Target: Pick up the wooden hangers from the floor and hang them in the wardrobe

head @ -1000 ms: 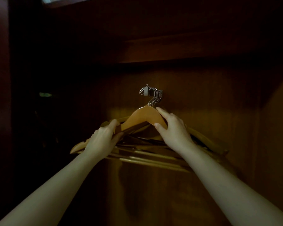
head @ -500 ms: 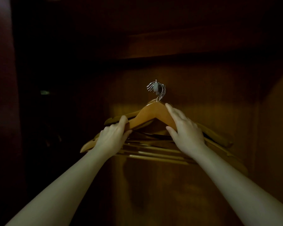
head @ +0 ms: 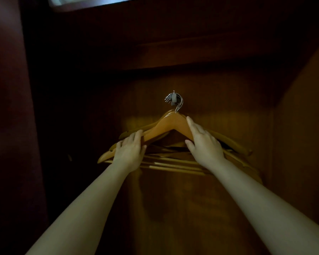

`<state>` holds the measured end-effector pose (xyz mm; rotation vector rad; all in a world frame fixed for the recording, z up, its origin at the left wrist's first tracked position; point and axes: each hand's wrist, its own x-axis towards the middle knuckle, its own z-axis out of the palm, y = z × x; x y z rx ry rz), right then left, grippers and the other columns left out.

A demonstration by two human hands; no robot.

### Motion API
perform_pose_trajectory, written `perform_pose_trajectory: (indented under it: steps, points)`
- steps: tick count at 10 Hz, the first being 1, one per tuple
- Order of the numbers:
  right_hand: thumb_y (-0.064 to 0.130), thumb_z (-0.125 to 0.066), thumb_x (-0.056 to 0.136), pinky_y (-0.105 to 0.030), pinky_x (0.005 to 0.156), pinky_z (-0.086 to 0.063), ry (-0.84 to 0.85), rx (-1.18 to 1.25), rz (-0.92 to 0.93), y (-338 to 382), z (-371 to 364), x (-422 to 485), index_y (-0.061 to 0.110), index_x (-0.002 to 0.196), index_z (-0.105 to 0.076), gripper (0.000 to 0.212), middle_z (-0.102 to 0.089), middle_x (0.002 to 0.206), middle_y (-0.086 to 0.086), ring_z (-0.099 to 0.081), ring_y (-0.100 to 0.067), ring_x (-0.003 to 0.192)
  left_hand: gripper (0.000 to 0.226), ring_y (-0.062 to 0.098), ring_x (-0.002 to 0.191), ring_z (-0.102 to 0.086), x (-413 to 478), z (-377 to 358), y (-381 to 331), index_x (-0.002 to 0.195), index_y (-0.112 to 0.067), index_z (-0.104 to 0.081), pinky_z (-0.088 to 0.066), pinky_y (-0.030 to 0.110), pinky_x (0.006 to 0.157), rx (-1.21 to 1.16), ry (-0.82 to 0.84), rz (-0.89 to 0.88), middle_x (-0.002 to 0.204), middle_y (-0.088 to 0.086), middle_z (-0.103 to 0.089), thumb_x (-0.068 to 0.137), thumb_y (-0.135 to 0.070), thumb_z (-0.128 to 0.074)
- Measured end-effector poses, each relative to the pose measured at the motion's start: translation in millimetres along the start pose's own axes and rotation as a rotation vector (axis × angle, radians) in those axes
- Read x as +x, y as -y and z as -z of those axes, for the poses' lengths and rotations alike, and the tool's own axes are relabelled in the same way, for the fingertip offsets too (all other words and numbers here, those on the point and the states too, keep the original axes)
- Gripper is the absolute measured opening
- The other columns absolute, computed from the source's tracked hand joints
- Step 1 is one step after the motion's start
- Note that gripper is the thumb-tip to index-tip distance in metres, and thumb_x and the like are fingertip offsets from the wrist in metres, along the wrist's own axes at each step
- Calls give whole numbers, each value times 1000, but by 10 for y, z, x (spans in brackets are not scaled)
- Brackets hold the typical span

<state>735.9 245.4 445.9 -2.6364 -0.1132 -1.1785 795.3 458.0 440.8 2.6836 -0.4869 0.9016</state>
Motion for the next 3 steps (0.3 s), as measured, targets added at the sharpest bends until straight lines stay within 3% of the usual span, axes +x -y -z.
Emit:
perform_pose_trajectory:
  steps: [1, 2, 3]
  points:
    - [31, -48, 96, -41, 113, -29, 47, -30, 4, -35, 110, -172, 22, 150, -5, 70, -20, 157, -3, -25, -23, 142, 58, 25, 143, -21, -272, 88, -91, 147, -24, -13, -15, 48, 118, -19, 37, 10, 154, 5, -22, 97, -39, -38]
    - [31, -45, 97, -39, 116, -19, 51, -56, 77, -139, 244, -427, 22, 150, -15, 62, -14, 158, -1, -14, -19, 146, 57, 21, 144, -18, -573, 231, -199, 148, -22, -17, -14, 44, 118, 4, 47, -3, 156, 2, -21, 97, -41, -36]
    - [31, -45, 97, -39, 114, -25, 128, 43, 120, -316, 518, -573, 23, 143, -36, 48, -30, 152, 1, -26, -18, 141, 47, 19, 132, -39, -836, 424, -315, 138, -21, -39, -29, 43, 114, -75, 85, -18, 142, 2, -43, 95, -39, -43]
